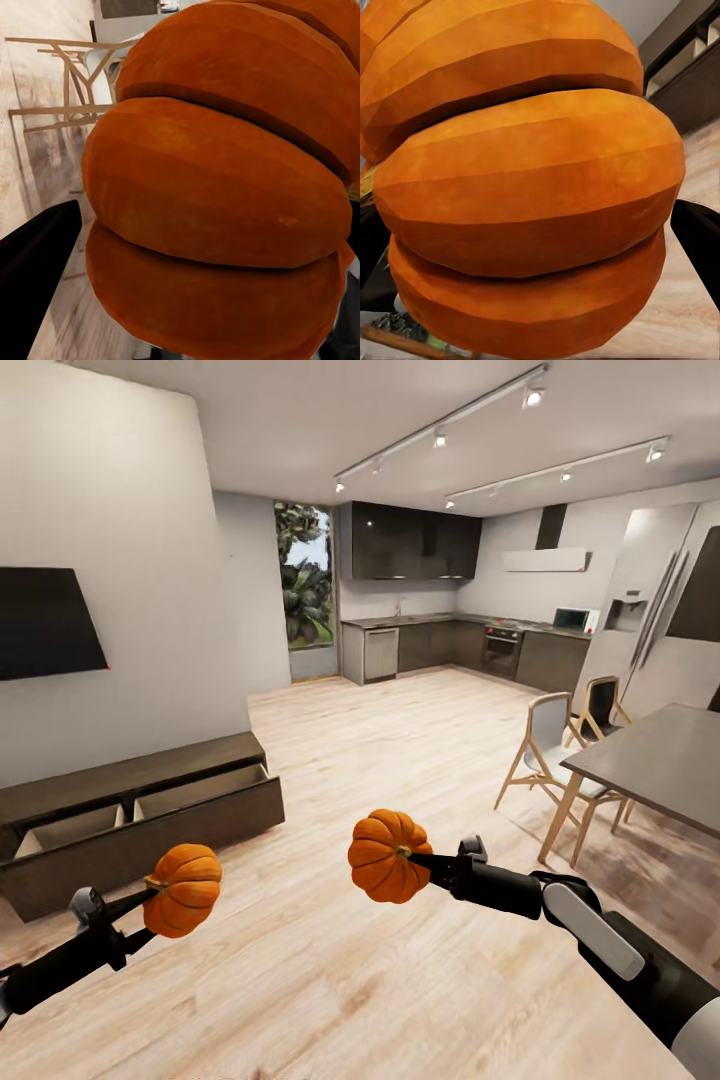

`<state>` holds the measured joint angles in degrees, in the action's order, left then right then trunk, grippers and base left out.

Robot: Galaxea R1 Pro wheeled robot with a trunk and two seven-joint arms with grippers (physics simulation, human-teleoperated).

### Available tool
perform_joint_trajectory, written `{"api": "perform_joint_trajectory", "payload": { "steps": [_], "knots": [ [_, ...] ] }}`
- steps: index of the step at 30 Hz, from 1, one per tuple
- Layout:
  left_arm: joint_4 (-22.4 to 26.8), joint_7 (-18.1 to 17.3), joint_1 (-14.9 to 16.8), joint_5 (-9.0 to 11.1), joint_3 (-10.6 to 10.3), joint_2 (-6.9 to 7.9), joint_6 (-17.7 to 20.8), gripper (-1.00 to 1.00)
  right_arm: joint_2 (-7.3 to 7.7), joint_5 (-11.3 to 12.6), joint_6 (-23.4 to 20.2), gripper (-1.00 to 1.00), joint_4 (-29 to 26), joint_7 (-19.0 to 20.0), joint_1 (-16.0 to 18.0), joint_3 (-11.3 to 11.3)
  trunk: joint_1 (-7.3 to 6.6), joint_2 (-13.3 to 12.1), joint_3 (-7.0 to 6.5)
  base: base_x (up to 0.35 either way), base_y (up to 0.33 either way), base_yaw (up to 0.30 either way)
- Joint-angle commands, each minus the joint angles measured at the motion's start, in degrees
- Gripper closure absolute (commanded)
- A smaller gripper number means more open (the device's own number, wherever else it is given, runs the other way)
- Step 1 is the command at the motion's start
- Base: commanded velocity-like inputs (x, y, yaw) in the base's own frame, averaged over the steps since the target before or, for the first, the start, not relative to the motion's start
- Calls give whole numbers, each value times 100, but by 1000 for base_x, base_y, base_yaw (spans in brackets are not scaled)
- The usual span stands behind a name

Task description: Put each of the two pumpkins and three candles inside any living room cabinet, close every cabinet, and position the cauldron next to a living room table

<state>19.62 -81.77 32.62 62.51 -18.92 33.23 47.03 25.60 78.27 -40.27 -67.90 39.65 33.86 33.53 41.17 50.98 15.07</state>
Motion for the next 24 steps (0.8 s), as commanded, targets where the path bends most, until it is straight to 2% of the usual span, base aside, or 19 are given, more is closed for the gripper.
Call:
{"api": "perform_joint_trajectory", "payload": {
  "steps": [1, 24],
  "knots": [
    [-2, -15, 10, 42, -13, 2, 51, 100, 6, 92, -43, 100, -4, -11, 7, 6, -22, -35, -11, 0, 0, 276],
    [-2, -17, 9, 51, 20, -1, 51, 100, -3, 87, -50, 100, -4, -87, 7, 13, -527, -957, -424, 0, 0, 275]
  ]
}}
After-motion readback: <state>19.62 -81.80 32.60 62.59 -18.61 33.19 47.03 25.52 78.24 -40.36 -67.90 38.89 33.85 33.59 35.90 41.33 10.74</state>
